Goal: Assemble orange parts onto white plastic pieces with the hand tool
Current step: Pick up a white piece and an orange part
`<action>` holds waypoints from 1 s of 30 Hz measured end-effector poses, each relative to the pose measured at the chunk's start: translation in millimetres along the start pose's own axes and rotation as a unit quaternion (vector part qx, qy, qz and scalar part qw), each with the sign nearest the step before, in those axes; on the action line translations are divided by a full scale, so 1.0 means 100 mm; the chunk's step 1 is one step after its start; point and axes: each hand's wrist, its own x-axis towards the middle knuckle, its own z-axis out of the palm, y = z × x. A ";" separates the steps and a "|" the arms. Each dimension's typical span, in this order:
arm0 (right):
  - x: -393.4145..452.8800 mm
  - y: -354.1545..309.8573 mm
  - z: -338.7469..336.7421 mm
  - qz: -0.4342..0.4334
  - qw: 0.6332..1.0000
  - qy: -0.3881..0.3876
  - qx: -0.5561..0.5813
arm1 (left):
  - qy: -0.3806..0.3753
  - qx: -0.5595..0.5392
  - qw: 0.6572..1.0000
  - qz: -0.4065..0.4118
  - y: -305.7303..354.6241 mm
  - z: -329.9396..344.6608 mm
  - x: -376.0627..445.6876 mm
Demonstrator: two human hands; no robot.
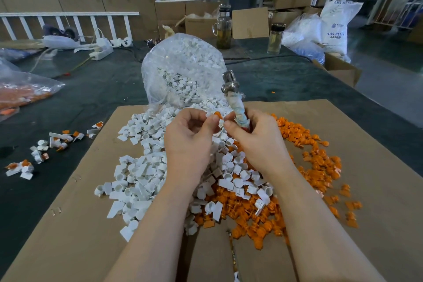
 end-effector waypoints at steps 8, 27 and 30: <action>-0.01 -0.02 -0.18 0.026 0.990 -0.136 -0.033 | 0.001 -0.118 0.993 -0.014 0.01 -0.08 0.08; -0.01 0.00 0.02 -0.045 0.998 0.005 -0.043 | -0.008 0.148 0.987 0.064 -0.08 0.00 0.03; 0.00 0.02 0.05 -0.036 0.998 0.016 -0.057 | -0.015 0.159 0.985 0.070 -0.07 0.00 0.02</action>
